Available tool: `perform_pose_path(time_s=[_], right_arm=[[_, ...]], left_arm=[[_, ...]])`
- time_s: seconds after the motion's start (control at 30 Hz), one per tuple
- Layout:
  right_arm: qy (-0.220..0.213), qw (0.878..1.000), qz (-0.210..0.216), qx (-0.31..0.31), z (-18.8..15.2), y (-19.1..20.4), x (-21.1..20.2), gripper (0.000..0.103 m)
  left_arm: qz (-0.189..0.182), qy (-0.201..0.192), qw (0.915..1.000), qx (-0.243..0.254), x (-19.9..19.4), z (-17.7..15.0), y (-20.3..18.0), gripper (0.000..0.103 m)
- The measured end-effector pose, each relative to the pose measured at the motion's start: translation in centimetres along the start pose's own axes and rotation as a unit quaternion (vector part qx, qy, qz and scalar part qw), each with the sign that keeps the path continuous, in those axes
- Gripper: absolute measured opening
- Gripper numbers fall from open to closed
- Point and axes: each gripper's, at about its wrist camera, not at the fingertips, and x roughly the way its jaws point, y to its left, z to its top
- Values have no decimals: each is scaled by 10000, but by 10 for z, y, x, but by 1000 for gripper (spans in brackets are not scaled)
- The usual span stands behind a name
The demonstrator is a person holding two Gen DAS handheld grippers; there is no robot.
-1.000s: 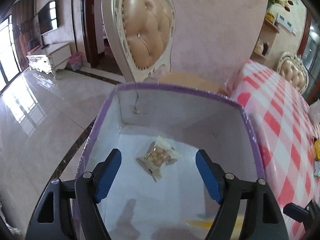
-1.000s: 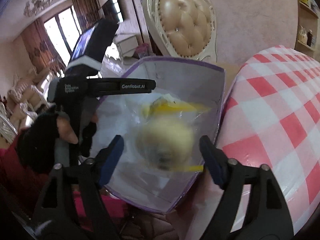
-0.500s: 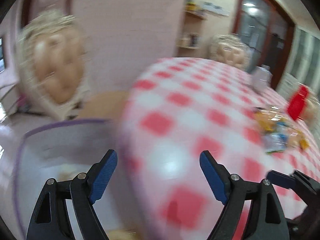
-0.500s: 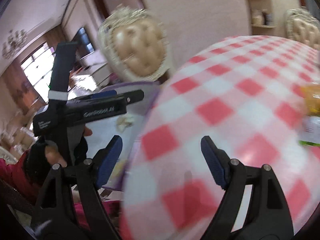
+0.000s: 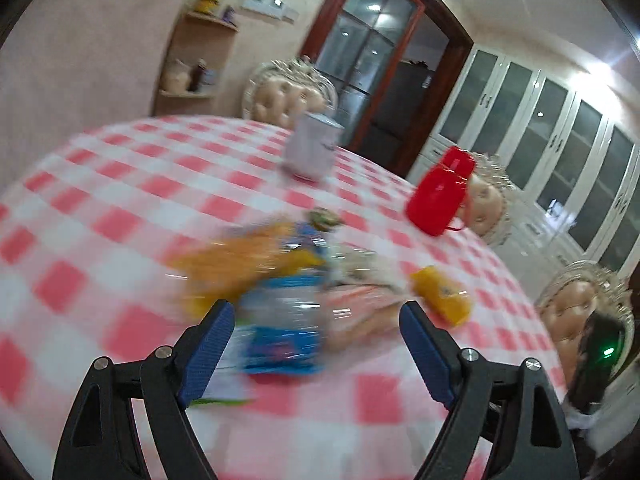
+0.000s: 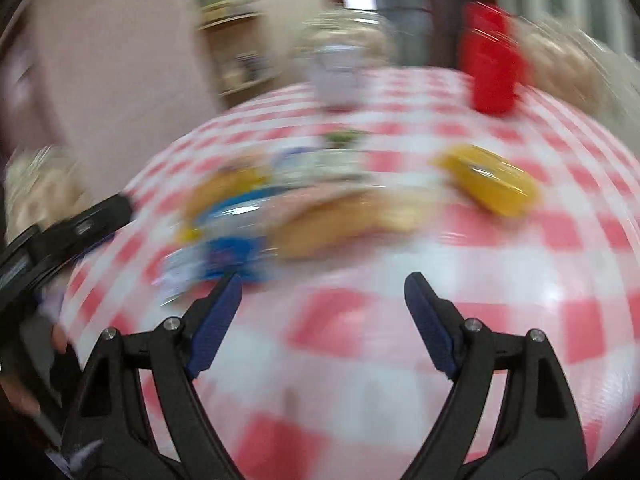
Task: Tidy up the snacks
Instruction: 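Return both grippers to the table and grasp a small cake packet with the right gripper, then hold the cake packet in the right gripper while the left grasps the bread loaf packet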
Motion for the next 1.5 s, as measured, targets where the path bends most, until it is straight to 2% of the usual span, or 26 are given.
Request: perform_pose_path(time_s=[0.1,0.17,0.2,0.27,0.3,0.33,0.37,0.47,0.53,0.63,0.7,0.8,1.0,1.07,1.1,1.13,1.17,1.23,1.27,1.33,1.37,1.5], right_arm=[[58,9968,-507,613,9,-52,4,85],[124,9924,-775,949,11,-86,7,85],[155,9910,-836,1033,12,-97,8,85],[246,9896,-883,1108,12,-109,12,85],[273,9902,-788,1119,9,-110,12,85],[259,9924,-675,994,11,-106,14,85],[249,9939,-677,834,12,-99,15,85],[304,9973,-490,458,17,-75,29,85],[337,9981,-367,353,19,-63,41,85],[328,9959,-776,345,28,-52,60,79],[379,9929,-969,581,34,-56,69,75],[397,9880,-1109,995,43,-67,82,75],[497,9877,-1199,871,62,-49,109,75],[642,9869,-1339,630,65,-35,120,80],[795,9845,-1537,282,65,-24,128,84],[906,9818,-1667,43,65,-16,133,84],[816,9810,-1754,-157,64,-8,133,84],[842,9807,-1748,-227,62,-8,132,84],[849,9820,-1678,-177,61,-12,131,82],[832,9846,-1539,-39,58,-22,125,65],[771,9847,-1565,-32,56,-27,118,41],[647,9883,-1351,275,42,-48,89,39]], left_arm=[[-322,208,9992,78,28,-6,-30,85],[-480,397,9974,367,44,-14,-50,85],[-535,593,9946,663,50,-21,-58,85],[-497,687,9911,1027,48,-26,-60,85],[-314,654,9898,1223,46,-29,-58,85],[-35,603,9895,1311,44,-28,-53,85],[147,612,9912,1166,44,-22,-45,85],[200,595,9958,664,43,-9,-24,85],[386,496,9961,617,42,-5,-15,85],[435,404,9968,542,38,-3,-8,85],[429,408,9967,550,41,-3,-8,85],[419,429,9964,596,42,-4,-9,85],[345,420,9978,388,39,0,-1,85],[338,357,9983,297,37,3,2,85],[347,344,9985,252,37,4,5,85],[368,372,9984,230,39,5,6,85],[375,398,9983,209,40,5,8,85],[377,506,9978,178,46,3,10,85],[370,550,9976,206,48,3,10,85],[344,637,9966,400,54,0,6,85],[329,660,9960,495,56,-2,4,85],[259,732,9911,1078,68,-10,-11,85]])
